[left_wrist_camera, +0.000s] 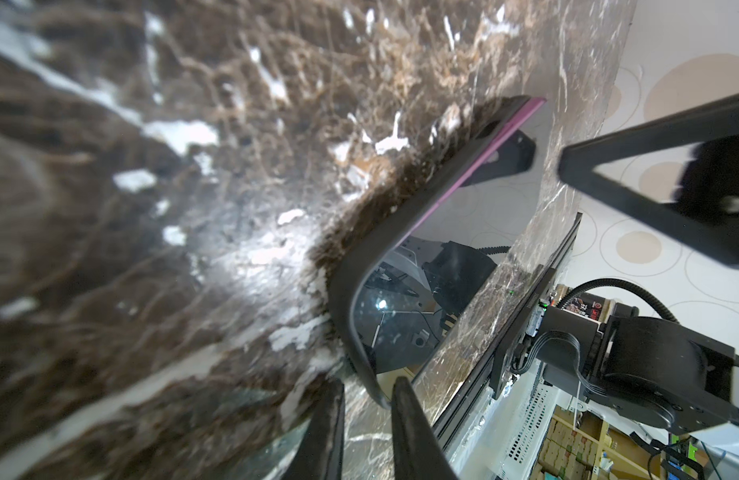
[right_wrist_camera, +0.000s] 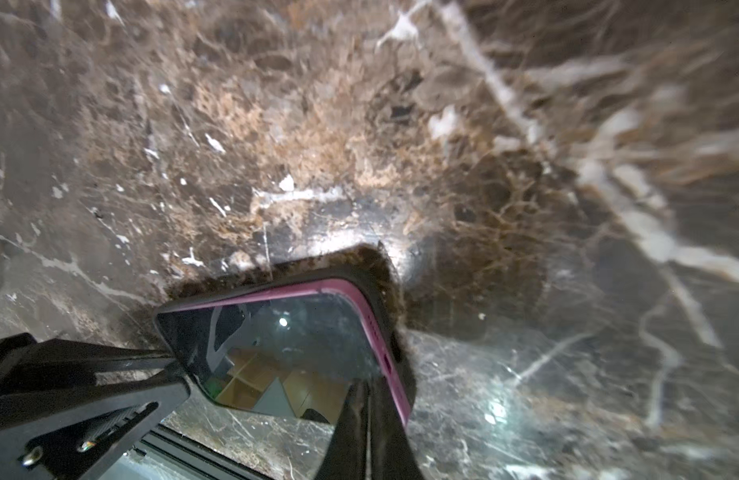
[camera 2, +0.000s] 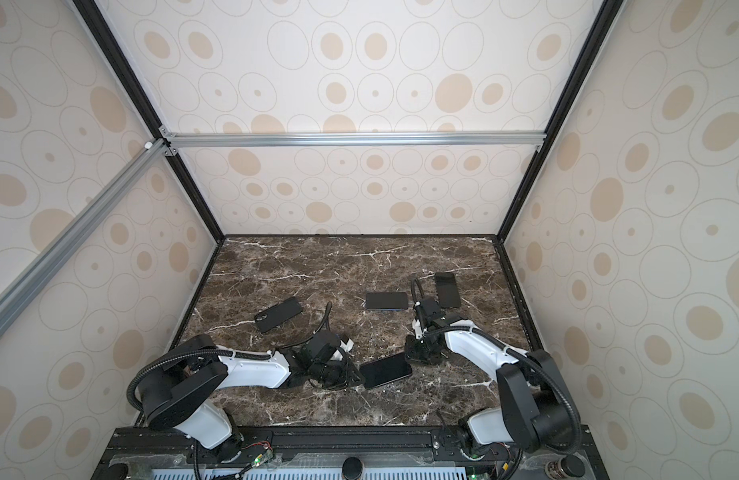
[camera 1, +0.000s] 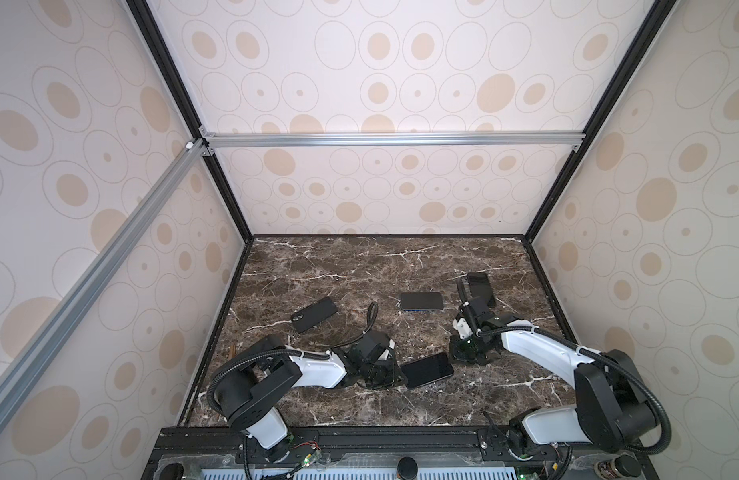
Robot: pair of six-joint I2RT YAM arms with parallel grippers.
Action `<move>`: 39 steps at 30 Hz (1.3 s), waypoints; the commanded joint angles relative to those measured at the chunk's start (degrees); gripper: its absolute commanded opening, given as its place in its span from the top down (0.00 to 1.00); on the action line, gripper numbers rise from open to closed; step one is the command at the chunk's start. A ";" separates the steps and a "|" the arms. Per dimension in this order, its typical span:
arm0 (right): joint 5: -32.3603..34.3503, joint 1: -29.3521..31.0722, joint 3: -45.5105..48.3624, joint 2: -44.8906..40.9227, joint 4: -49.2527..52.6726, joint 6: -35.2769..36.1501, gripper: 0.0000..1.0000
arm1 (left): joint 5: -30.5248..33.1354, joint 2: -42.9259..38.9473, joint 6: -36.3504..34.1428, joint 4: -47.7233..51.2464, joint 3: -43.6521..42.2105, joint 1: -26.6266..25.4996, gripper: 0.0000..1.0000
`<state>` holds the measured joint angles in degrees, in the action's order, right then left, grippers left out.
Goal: Put the phone into the phone case
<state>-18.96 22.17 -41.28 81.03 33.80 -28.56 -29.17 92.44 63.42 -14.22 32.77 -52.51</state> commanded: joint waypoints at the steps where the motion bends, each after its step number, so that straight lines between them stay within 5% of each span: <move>1: -2.86 -0.23 2.13 0.94 -2.58 1.05 0.94 | 3.17 2.57 -0.40 9.70 -1.66 -0.51 0.78; 17: 5.58 -0.69 1.76 -6.32 5.75 2.93 0.83 | 4.24 2.89 -0.50 10.44 -1.84 -0.36 0.76; 39: -8.54 -0.89 10.90 0.73 -4.12 0.91 0.96 | 3.02 4.76 -0.22 8.07 -1.61 -0.45 0.77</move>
<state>-23.18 19.92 -35.46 77.76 31.16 -26.52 -29.58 92.88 63.42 -14.17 33.04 -52.42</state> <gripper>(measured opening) 0.045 0.228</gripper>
